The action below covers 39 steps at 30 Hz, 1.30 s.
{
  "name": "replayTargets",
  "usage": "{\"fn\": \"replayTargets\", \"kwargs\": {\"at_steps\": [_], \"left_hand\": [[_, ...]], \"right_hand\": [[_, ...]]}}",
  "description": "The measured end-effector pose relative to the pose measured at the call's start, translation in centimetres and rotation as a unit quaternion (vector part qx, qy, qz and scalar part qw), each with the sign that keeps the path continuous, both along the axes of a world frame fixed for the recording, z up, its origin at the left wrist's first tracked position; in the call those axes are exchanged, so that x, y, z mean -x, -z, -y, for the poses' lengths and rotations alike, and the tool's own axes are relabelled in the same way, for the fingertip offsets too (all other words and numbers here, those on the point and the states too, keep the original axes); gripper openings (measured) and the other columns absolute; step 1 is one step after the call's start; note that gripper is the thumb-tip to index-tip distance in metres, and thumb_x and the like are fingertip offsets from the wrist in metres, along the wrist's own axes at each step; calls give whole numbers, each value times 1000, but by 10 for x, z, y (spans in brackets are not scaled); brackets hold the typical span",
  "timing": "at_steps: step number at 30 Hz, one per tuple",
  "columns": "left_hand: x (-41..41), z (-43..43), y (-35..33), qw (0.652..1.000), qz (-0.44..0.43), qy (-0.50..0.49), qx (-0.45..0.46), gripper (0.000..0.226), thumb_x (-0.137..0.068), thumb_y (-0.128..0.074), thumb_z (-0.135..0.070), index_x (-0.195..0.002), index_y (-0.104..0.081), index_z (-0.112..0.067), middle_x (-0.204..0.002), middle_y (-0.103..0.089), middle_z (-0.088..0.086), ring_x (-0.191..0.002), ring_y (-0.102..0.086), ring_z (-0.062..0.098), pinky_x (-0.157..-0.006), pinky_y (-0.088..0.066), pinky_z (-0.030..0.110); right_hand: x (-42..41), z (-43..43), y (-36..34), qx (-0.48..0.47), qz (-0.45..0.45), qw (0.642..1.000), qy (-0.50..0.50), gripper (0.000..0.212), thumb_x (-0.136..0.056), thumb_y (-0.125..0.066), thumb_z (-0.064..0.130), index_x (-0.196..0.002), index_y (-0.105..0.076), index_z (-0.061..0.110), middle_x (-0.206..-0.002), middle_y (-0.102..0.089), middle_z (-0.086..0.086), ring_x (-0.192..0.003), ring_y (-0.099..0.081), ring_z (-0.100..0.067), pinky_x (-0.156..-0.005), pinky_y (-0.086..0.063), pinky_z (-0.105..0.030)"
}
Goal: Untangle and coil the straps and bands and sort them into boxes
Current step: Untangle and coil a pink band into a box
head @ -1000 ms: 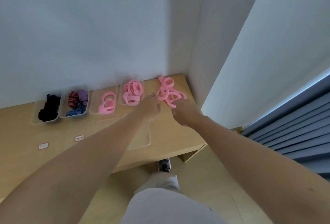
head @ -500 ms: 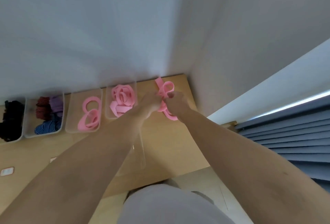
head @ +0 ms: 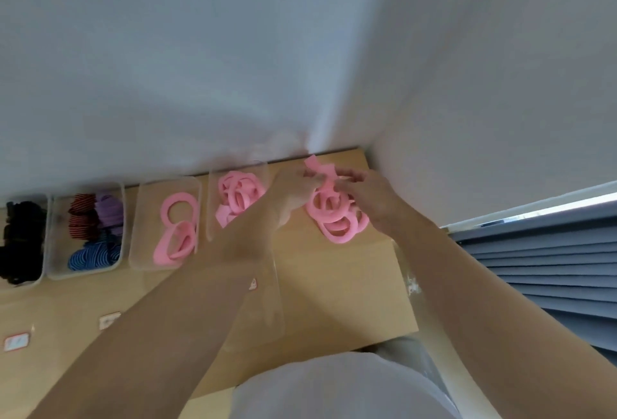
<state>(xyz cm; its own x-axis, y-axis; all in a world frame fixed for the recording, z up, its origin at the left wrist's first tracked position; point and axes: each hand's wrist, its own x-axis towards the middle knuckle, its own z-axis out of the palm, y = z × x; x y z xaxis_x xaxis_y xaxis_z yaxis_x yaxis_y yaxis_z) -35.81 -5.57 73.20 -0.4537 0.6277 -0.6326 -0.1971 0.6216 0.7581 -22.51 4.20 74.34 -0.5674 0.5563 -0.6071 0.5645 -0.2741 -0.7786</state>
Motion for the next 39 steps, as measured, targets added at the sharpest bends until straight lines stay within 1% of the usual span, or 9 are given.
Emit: {"fn": "replayTargets", "kwargs": {"at_steps": [2, 6, 13, 20, 22, 27, 29, 33, 39], "left_hand": [[1, 7, -7, 999, 7, 0, -46, 16, -94, -71, -18, -107, -74, -9, -104, -73, 2, -85, -67, 18, -62, -53, 20], [1, 17, -26, 992, -19, 19, -124, 21, -93, -74, -22, -112, -76, -13, -120, -68, 10, -101, -70, 25, -83, -56, 34], [-3, 31, -46, 979, -87, 11, -185, 16, -92, -74, -15, -108, -77, -10, -83, -73, 3, -62, -59, 7, -62, -48, 25], [-14, 29, -55, 967, -147, -9, -208, 11, -89, -76, -10, -100, -77, -11, -75, -71, -8, -61, -61, 10, -63, -51, 32], [-19, 27, -60, 962, -173, -8, -209, 10, -89, -77, -11, -98, -77, -12, -77, -70, -13, -62, -60, 9, -64, -50, 28], [-28, 23, -75, 942, -245, -7, -229, 12, -88, -76, -15, -91, -74, -26, -124, -67, -10, -87, -65, 13, -81, -55, 29], [-34, 23, -83, 940, -248, -10, -236, 8, -89, -75, -13, -95, -77, -18, -114, -72, -13, -88, -66, 12, -78, -56, 35], [-47, 22, -101, 932, -277, -34, -232, 11, -90, -74, -12, -97, -78, -19, -84, -72, -19, -71, -63, -5, -65, -49, 22], [-66, 27, -137, 924, -273, -74, -257, 11, -88, -75, -9, -93, -78, -19, -89, -79, -5, -85, -75, 16, -86, -59, 47]], "right_hand": [[-5, -3, -6, 25, -35, 999, -15, 34, -90, -64, 11, -122, -70, 17, -109, -75, -11, -91, -71, -25, -83, -58, -38], [-10, -2, -26, 44, -99, 994, -6, 21, -96, -61, 6, -113, -71, 11, -96, -74, -6, -79, -67, -18, -69, -54, -25], [-15, 4, -44, -47, -127, 991, -8, 25, -87, -74, 25, -111, -74, 17, -108, -73, -6, -88, -69, -16, -78, -53, -31], [-21, 11, -55, -219, -79, 972, 16, 12, -91, -74, 22, -101, -76, 26, -127, -50, 9, -112, -56, 0, -80, -44, -7], [-25, 9, -61, -221, -91, 971, 12, 13, -92, -72, 20, -104, -76, 22, -130, -52, 14, -112, -58, 1, -76, -47, -8], [-33, 6, -77, -204, -156, 966, 13, 16, -94, -67, 9, -107, -76, 13, -111, -74, 5, -98, -70, -6, -80, -53, -18], [-36, 6, -84, -210, -169, 963, 17, 15, -95, -66, 8, -106, -76, 11, -98, -76, 3, -88, -70, -4, -75, -52, -16], [-42, 5, -97, -198, -199, 959, 25, 12, -95, -65, 6, -102, -75, 7, -88, -76, 2, -79, -70, -4, -72, -52, -17], [-54, 0, -126, -186, -252, 950, 2, 10, -92, -69, 5, -92, -71, 15, -86, -71, 3, -79, -65, -11, -73, -53, -22]]}}
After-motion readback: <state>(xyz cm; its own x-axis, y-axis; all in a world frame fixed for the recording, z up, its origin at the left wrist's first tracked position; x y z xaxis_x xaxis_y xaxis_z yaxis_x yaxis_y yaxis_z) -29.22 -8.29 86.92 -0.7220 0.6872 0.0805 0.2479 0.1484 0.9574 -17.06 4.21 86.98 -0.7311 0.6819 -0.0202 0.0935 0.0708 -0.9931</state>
